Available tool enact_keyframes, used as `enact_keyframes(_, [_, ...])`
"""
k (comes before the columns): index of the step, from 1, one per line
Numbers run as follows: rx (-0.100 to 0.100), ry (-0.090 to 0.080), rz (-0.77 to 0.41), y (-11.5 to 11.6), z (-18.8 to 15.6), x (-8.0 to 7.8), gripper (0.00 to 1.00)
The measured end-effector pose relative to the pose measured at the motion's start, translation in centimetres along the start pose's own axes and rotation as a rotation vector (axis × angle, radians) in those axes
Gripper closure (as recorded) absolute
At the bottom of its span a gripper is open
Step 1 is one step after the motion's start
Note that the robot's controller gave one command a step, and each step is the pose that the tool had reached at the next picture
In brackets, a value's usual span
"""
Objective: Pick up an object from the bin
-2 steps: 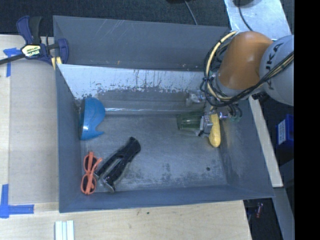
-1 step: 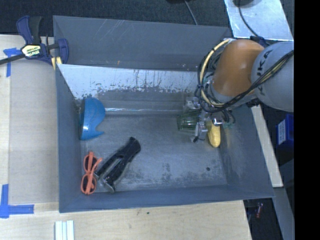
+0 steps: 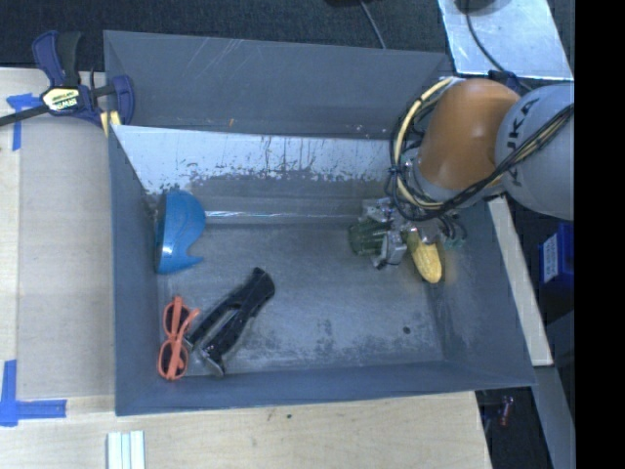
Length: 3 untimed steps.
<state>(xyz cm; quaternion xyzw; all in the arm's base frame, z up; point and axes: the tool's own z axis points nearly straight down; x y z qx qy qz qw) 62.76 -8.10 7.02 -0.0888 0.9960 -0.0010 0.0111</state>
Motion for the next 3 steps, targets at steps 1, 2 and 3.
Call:
enact_keyframes(1, [0.0,0.0,0.0,0.0,0.0,0.0,1.0])
enact_keyframes(2, [-0.001,0.003,0.0,0.0,-3.3,0.1,1.0])
enact_keyframes(3, [0.001,-0.003,0.0,0.0,-6.1,-0.2,1.0])
